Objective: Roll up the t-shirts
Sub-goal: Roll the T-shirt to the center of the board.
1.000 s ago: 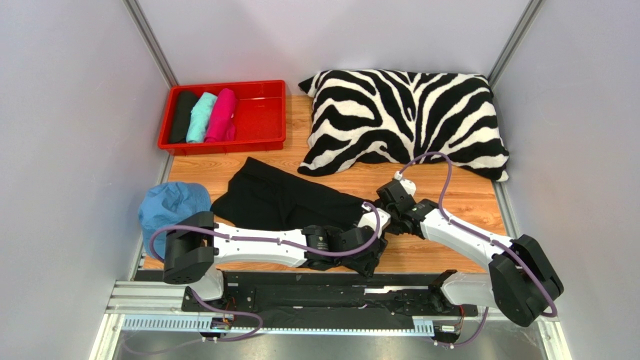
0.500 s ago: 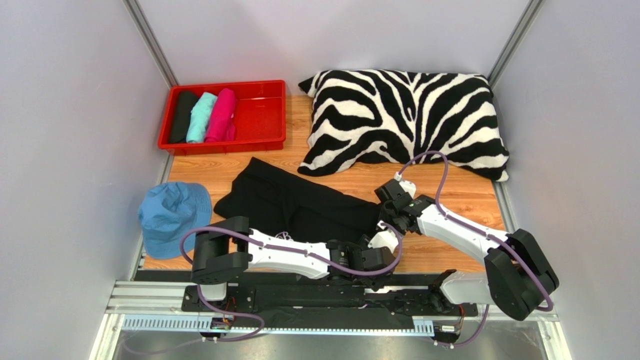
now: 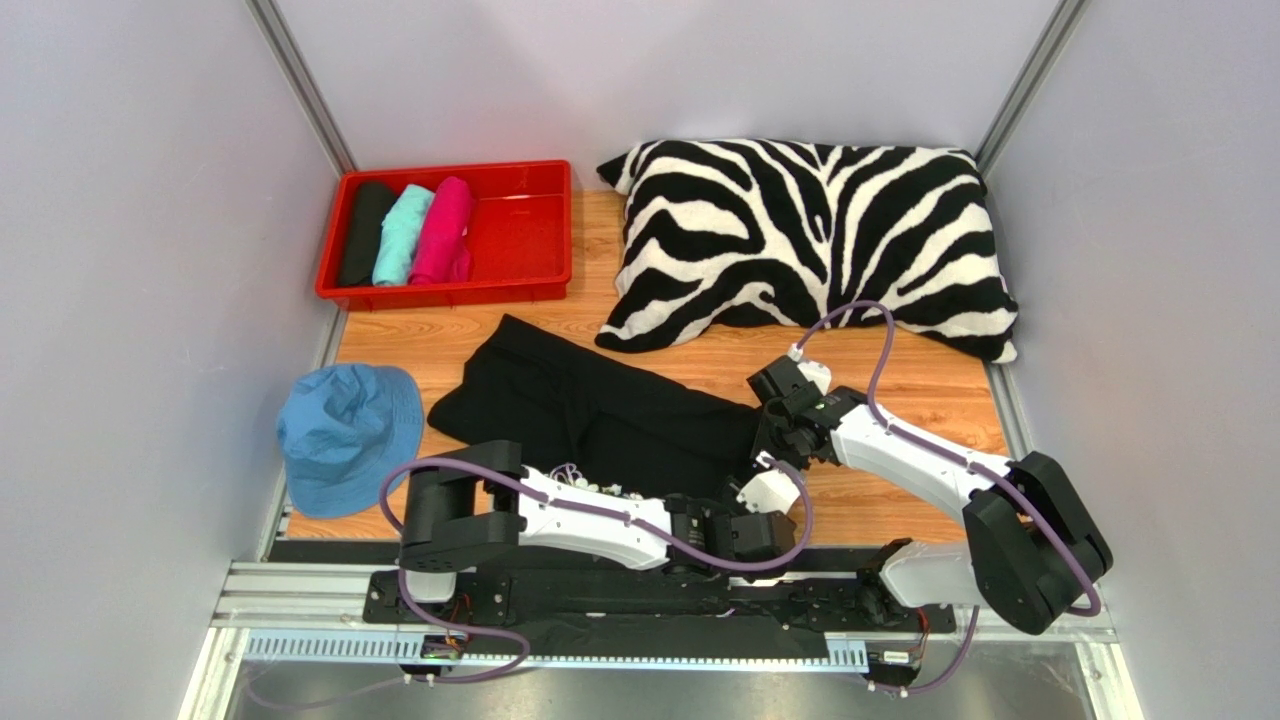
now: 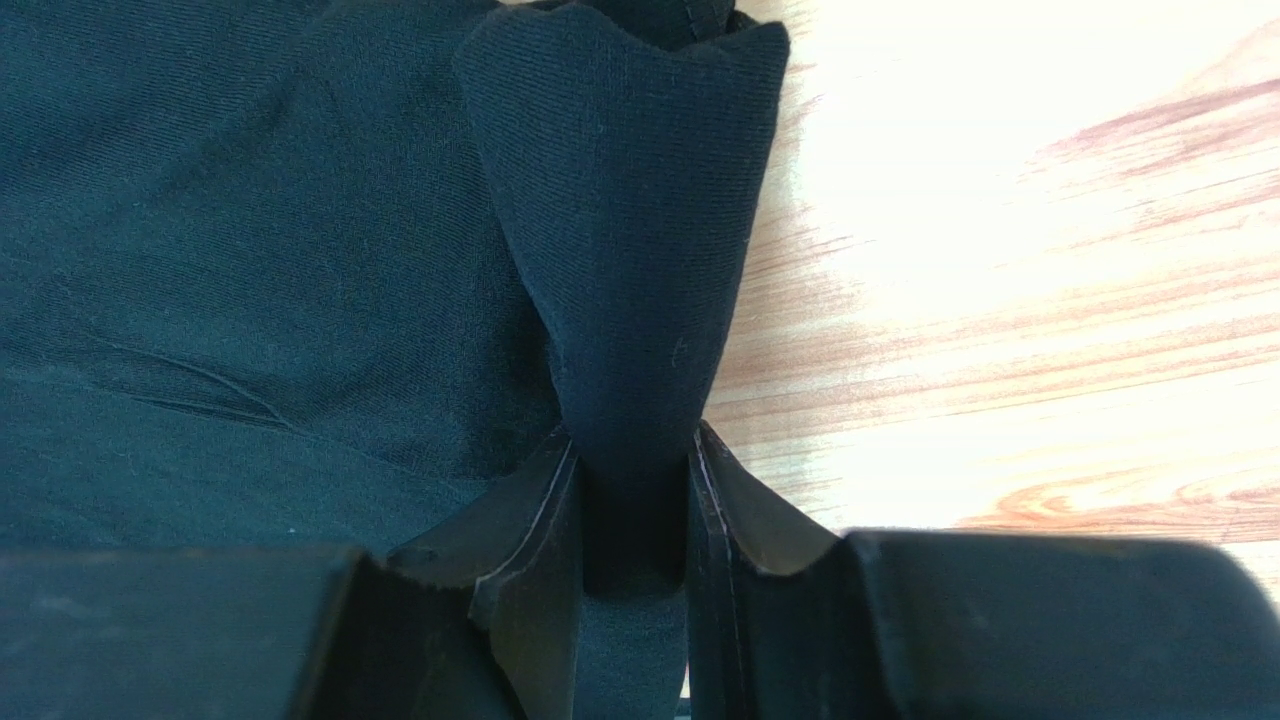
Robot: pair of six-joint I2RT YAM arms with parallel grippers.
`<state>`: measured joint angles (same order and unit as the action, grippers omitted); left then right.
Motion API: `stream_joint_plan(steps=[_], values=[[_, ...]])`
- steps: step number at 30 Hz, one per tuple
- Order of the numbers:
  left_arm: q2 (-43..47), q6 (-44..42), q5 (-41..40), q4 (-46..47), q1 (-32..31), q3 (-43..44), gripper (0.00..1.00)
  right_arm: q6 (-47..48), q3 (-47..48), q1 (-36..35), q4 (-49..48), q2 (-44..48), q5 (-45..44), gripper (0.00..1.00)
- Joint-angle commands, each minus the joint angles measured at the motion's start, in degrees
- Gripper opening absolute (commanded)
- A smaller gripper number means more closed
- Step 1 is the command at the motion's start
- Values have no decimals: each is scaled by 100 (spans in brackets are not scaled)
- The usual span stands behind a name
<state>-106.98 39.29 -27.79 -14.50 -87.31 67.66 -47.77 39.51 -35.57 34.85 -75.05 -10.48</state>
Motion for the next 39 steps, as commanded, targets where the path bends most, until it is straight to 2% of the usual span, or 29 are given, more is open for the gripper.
stream_joint_plan(steps=[1, 6, 9, 10, 12, 15, 16, 22, 25, 27, 30, 39], values=[[-95, 158, -315, 79, -102, 11, 66, -136, 189, -29, 30, -98, 29, 28], [-104, 264, -473, -53, -102, 28, 60, -145, 215, -29, 22, -98, 37, 28], [-34, 237, -490, -18, -102, -7, 50, -145, 242, -29, 22, -107, 46, 29], [-16, 229, -482, 9, -102, -24, 42, -136, 242, -29, 22, -89, 46, 29], [54, 228, -482, 61, -102, -77, 35, -145, 250, -20, 22, -80, 37, 31], [203, 211, -464, 219, -102, -235, 27, -136, 233, -20, -57, 7, 37, 37], [247, 220, -455, 324, -102, -340, 24, -145, 224, -29, -75, 34, 37, 42], [686, 316, -245, 886, -32, -806, 15, -49, 198, -29, -286, 306, 37, 62], [810, 413, -104, 1089, 21, -1025, 10, -13, 189, -20, -347, 438, -33, 68], [915, 448, -7, 1204, 65, -1123, 4, -22, 180, -29, -365, 561, -129, 69], [1030, 562, 177, 1415, 117, -1377, 1, -13, 189, -20, -400, 693, -244, 70], [1302, 870, 590, 1898, 328, -1808, 0, 31, -354, 252, -978, 1193, -148, 72]])
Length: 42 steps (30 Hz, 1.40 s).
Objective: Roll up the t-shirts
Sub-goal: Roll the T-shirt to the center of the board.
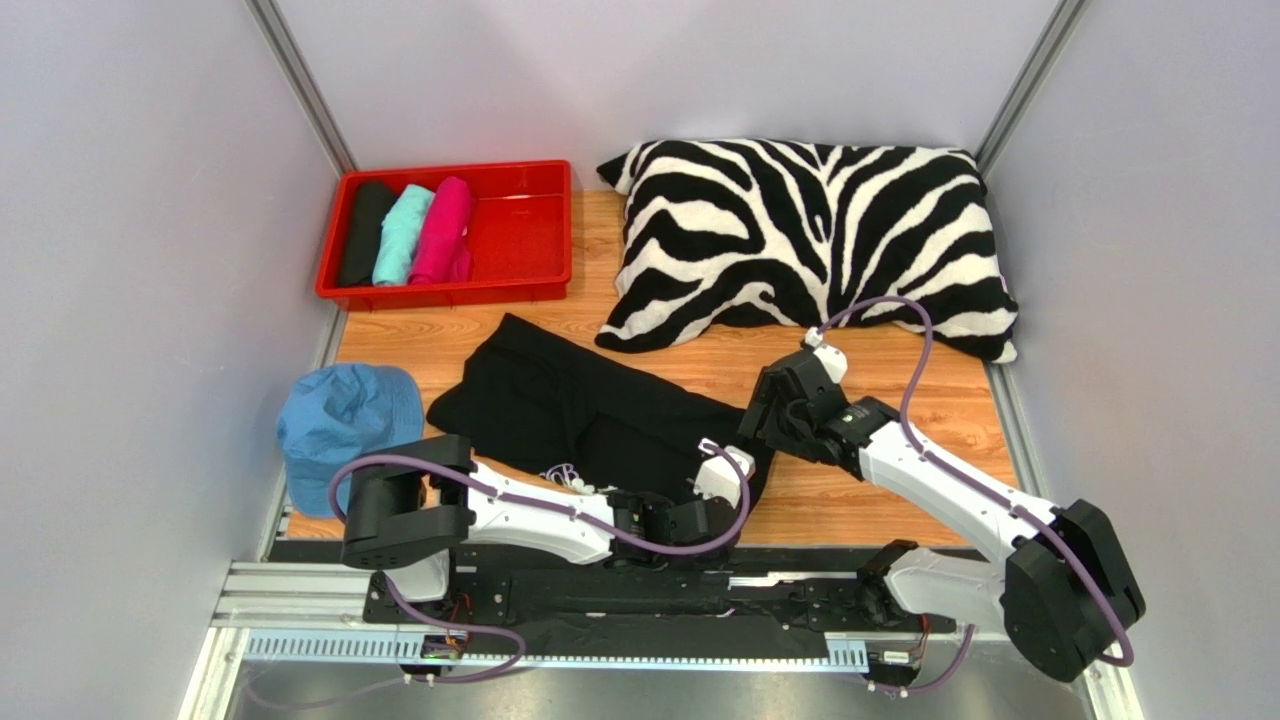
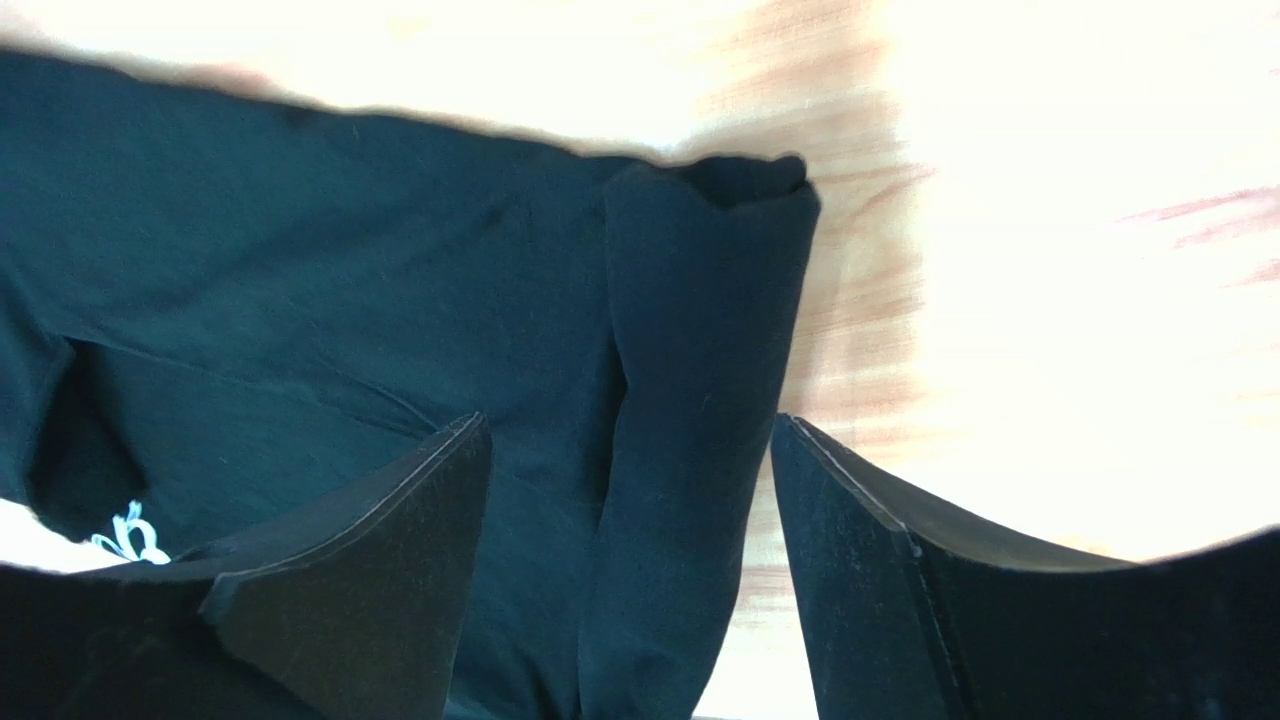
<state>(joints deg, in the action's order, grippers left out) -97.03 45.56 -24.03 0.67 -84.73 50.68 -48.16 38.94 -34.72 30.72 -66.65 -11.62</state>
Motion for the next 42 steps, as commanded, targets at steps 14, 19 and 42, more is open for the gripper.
stream_joint_plan(steps=[14, 19, 42], values=[[449, 427, 426, 470, 158, -313, 0, 395, -458, 387, -1147, -75, 28, 70], [475, 454, 434, 478, 176, -330, 0, 518, -317, 448, -1086, -418, -156, 67], [791, 542, 935, 1436, 317, -1059, 0, 1011, 1563, 528, 1128, -2035, -842, 12]])
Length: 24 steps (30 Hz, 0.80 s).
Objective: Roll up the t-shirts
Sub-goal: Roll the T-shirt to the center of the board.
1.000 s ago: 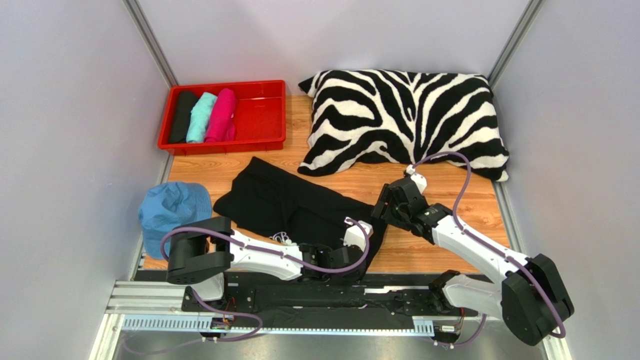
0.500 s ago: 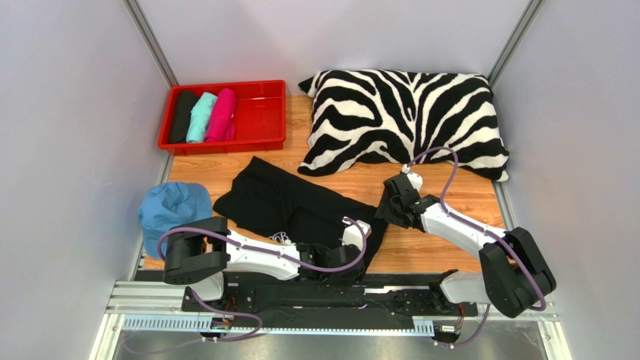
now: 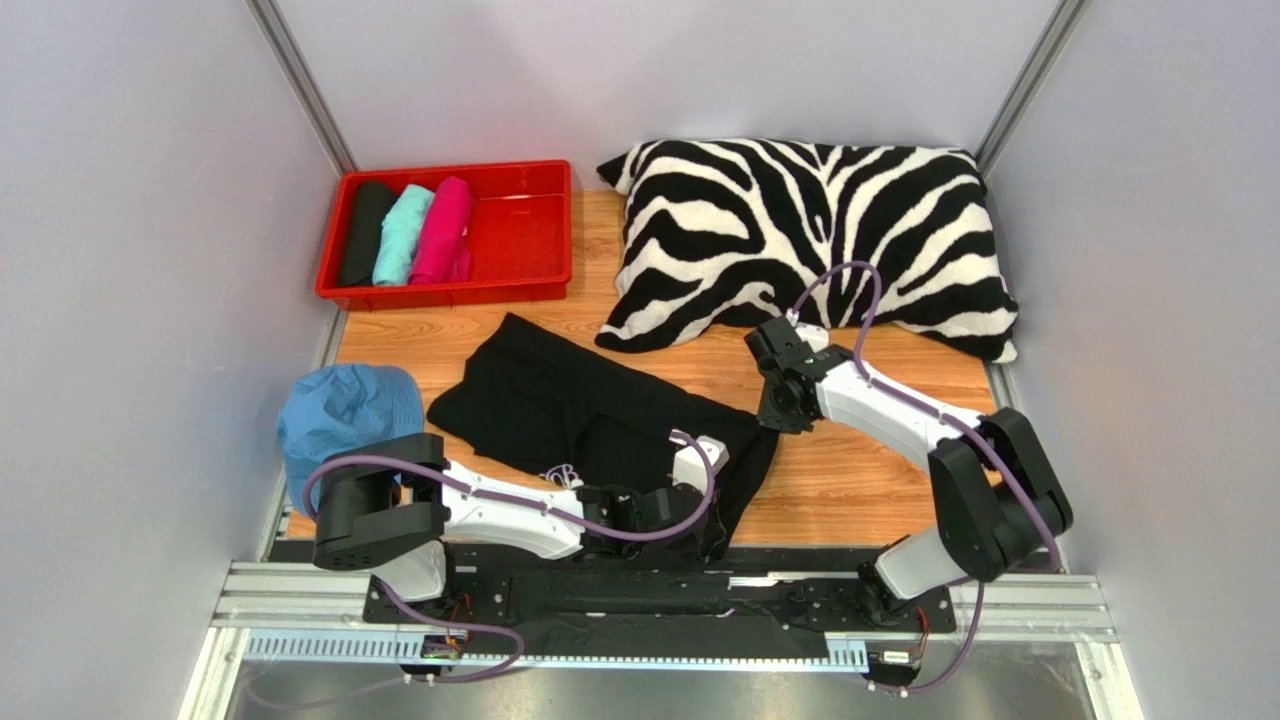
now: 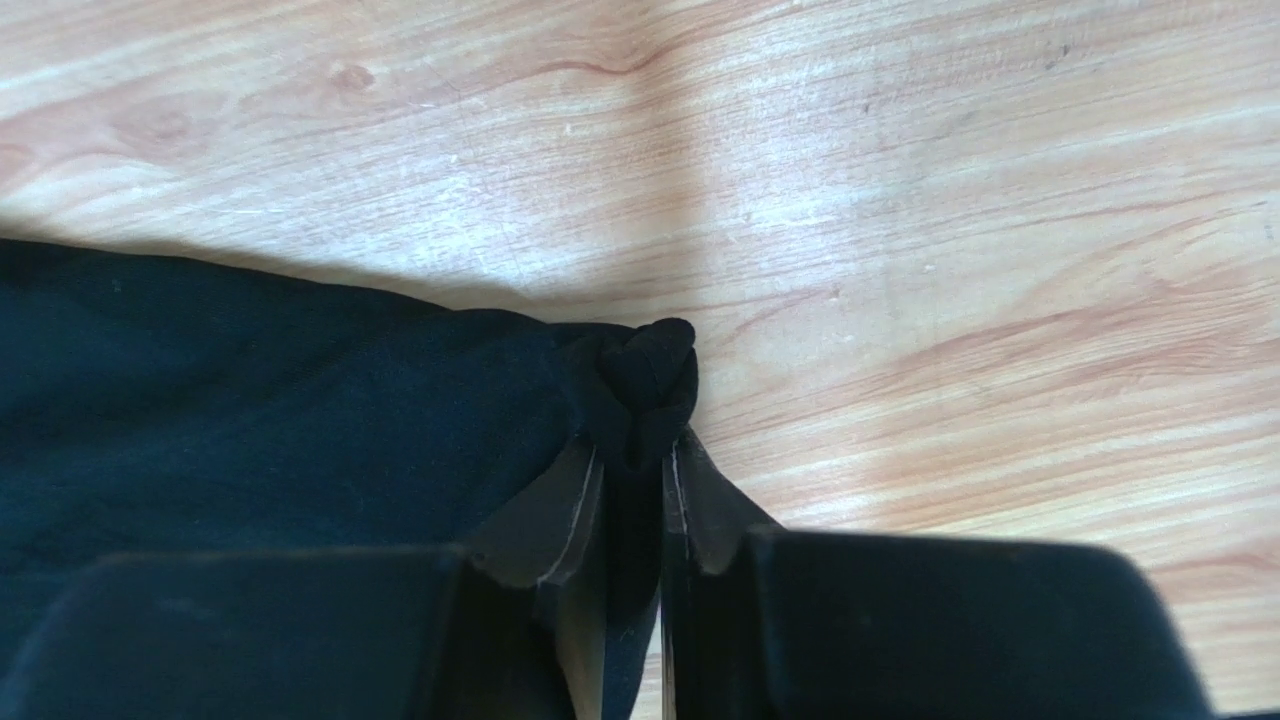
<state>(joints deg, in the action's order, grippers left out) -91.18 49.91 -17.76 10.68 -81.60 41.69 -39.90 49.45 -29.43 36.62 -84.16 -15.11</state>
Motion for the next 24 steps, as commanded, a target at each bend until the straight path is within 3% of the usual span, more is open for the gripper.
stream_joint_plan(steps=[1, 8, 24], values=[[214, 98, 317, 470, 13, -187, 0, 184, 565, -10, 670, -337, -562, 12], [276, 54, 449, 778, 22, -407, 0, -114, 1233, -186, 1523, -926, -1028, 1], [91, 10, 607, 1051, 22, -565, 0, -1037, 2059, -493, 2375, -1779, -1459, 0]])
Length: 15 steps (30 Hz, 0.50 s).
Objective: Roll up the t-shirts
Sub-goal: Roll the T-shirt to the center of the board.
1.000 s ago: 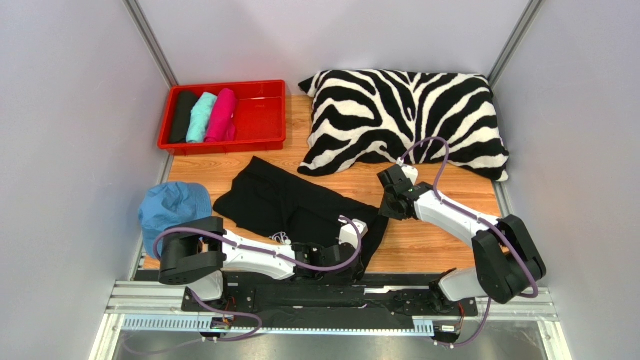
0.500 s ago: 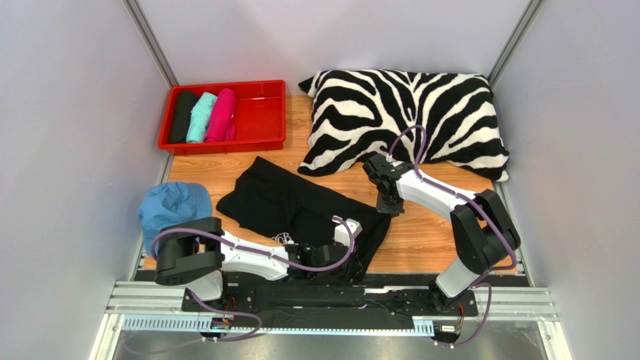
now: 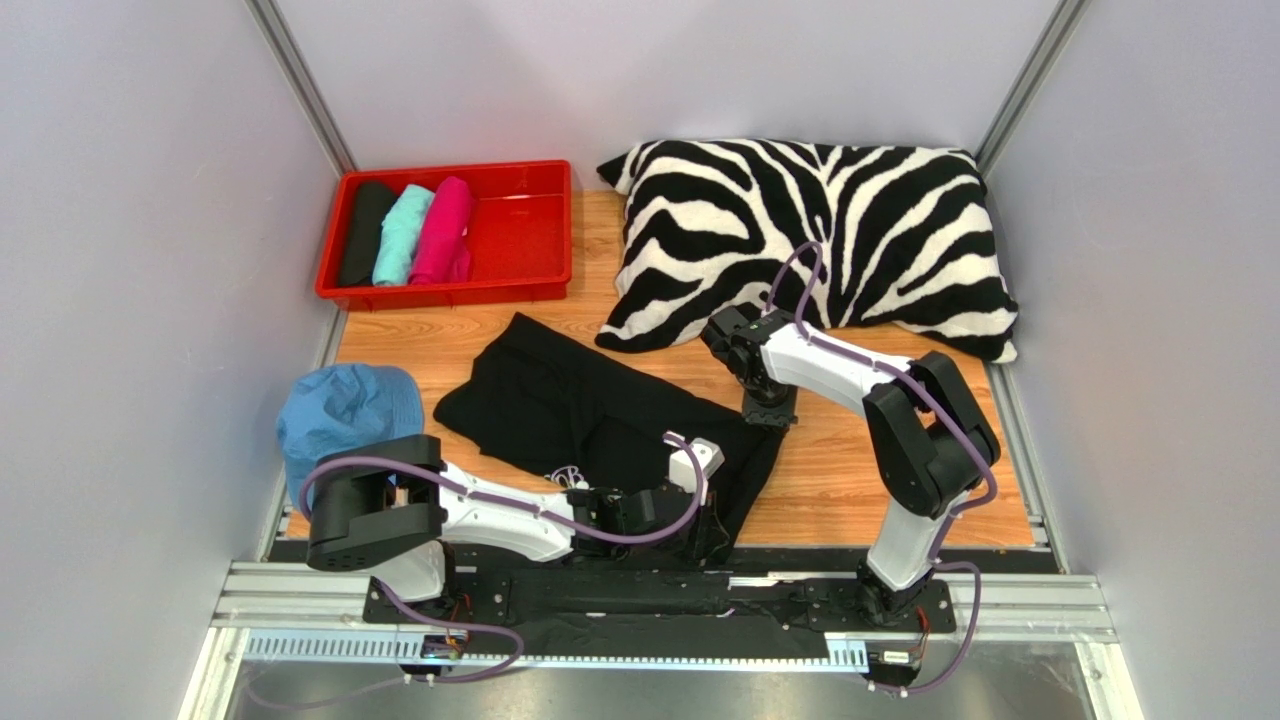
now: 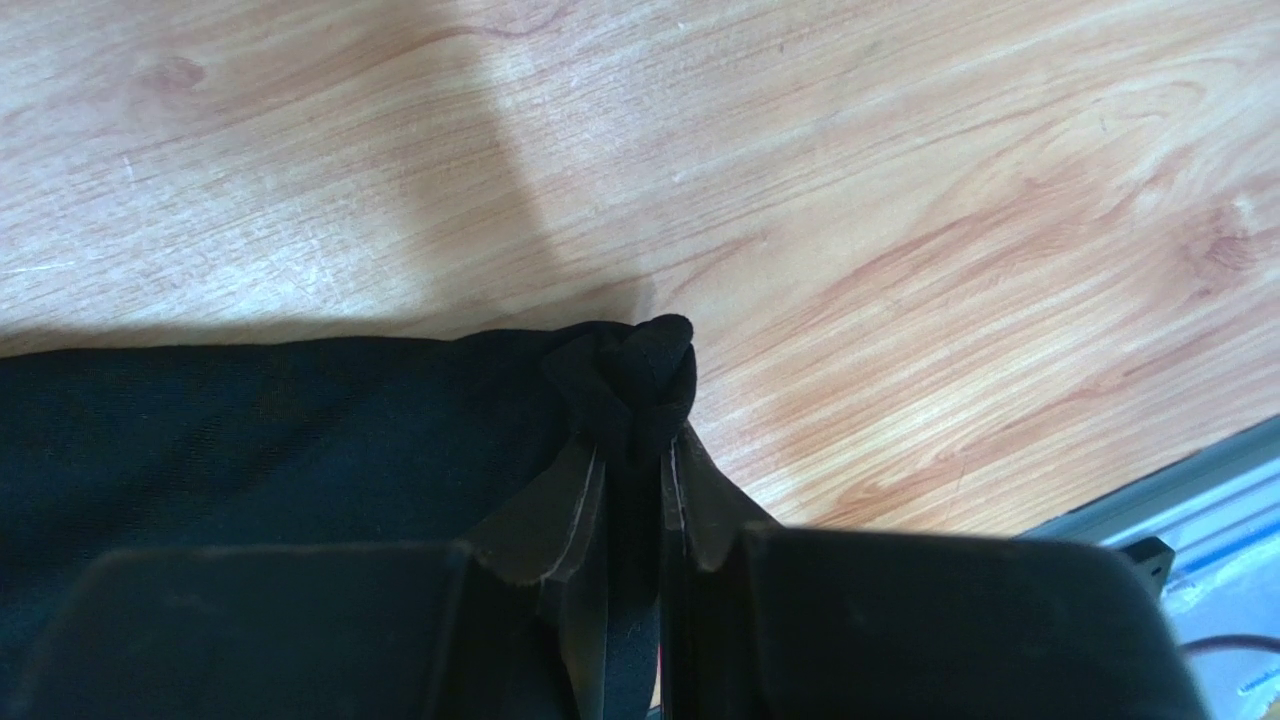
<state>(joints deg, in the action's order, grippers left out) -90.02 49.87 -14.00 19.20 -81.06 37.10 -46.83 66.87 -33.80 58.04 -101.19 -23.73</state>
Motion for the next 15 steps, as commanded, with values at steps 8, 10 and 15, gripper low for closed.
stream_joint_plan(steps=[8, 10, 15], values=[[-156, 76, 292, 224, -42, -212, 1, -880, 1063, -241, 971, -665, -1063, 0], [-174, 41, 275, 242, -33, -204, 6, -1126, 1222, -311, 1323, -911, -1195, 0], [-121, -126, 249, 76, -33, -89, 22, -1451, 1732, -478, 1886, -1473, -1424, 0]])
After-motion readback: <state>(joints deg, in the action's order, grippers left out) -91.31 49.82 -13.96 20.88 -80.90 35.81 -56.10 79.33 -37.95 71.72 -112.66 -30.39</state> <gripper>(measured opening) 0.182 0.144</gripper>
